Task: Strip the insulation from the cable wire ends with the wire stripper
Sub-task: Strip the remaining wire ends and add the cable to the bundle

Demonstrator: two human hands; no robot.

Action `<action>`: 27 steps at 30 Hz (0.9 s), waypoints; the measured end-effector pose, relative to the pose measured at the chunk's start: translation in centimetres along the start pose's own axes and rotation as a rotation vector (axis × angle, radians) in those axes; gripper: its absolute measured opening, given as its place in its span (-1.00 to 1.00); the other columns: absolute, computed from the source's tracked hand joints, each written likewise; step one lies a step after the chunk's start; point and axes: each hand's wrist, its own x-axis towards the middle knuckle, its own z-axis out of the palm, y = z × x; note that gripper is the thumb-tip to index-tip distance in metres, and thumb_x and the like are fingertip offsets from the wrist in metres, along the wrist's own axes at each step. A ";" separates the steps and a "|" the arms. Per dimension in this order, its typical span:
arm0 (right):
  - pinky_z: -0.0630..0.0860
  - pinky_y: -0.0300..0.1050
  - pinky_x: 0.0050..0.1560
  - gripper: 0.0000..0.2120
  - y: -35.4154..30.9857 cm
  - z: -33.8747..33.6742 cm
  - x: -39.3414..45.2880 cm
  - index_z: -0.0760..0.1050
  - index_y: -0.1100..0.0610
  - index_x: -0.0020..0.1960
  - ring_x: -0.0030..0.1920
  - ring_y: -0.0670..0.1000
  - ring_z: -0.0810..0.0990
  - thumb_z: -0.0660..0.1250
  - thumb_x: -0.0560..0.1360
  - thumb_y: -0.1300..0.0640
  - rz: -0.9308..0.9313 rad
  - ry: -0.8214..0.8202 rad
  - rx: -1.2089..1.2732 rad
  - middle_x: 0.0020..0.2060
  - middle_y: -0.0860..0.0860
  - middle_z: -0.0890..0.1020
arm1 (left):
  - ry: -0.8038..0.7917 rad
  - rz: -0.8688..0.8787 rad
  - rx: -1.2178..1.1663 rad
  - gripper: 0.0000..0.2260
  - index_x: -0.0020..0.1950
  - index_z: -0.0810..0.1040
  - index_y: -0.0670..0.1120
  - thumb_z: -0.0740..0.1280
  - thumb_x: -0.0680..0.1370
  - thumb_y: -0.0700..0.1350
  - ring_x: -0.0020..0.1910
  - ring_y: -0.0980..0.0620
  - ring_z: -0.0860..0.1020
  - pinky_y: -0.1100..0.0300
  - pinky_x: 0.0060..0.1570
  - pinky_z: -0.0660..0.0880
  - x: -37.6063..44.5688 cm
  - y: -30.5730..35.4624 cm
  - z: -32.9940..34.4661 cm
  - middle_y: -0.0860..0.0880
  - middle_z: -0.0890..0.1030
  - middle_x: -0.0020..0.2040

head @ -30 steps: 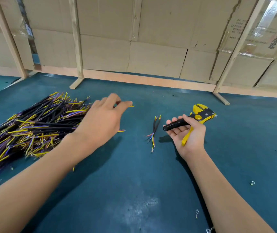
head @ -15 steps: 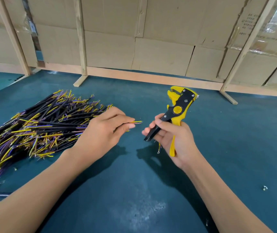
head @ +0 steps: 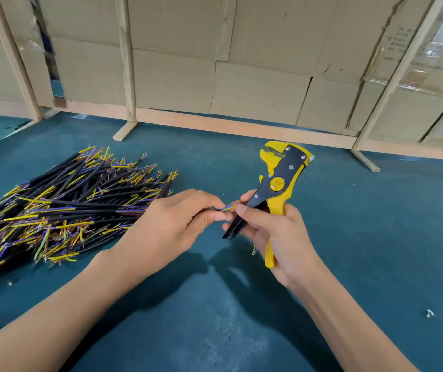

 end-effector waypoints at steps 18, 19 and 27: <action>0.64 0.06 -0.11 -0.87 -0.7 0.4 0.0 0.52 0.29 0.02 -0.19 0.21 0.62 0.32 0.52 0.45 0.010 0.035 0.161 -0.21 0.19 0.56 | -0.110 -0.912 -1.307 -0.63 0.30 0.57 -0.20 0.32 0.49 -0.25 -0.04 -0.04 0.69 0.24 -0.33 0.55 1.7 1.0 -1.6 -0.16 0.69 0.12; 0.64 0.04 -0.12 -0.86 -0.8 0.3 0.0 0.52 0.27 0.01 -0.19 0.20 0.63 0.31 0.52 0.45 0.011 0.056 0.192 -0.22 0.19 0.57 | -0.185 -0.941 -1.386 -0.60 0.36 0.52 -0.21 0.29 0.51 -0.27 0.07 -0.07 0.69 0.21 -0.20 0.61 1.8 0.9 -2.0 -0.19 0.66 0.20; 0.67 0.10 -0.04 -0.85 -1.6 -1.4 0.9 0.47 0.22 -0.03 -0.20 0.14 0.64 0.27 0.55 0.44 -0.018 0.248 0.304 -0.24 0.18 0.56 | -0.473 -0.975 -1.596 -0.66 0.32 0.57 -0.28 0.22 0.56 -0.34 0.13 -0.17 0.67 0.06 0.02 0.64 1.1 0.5 -2.7 -0.26 0.64 0.21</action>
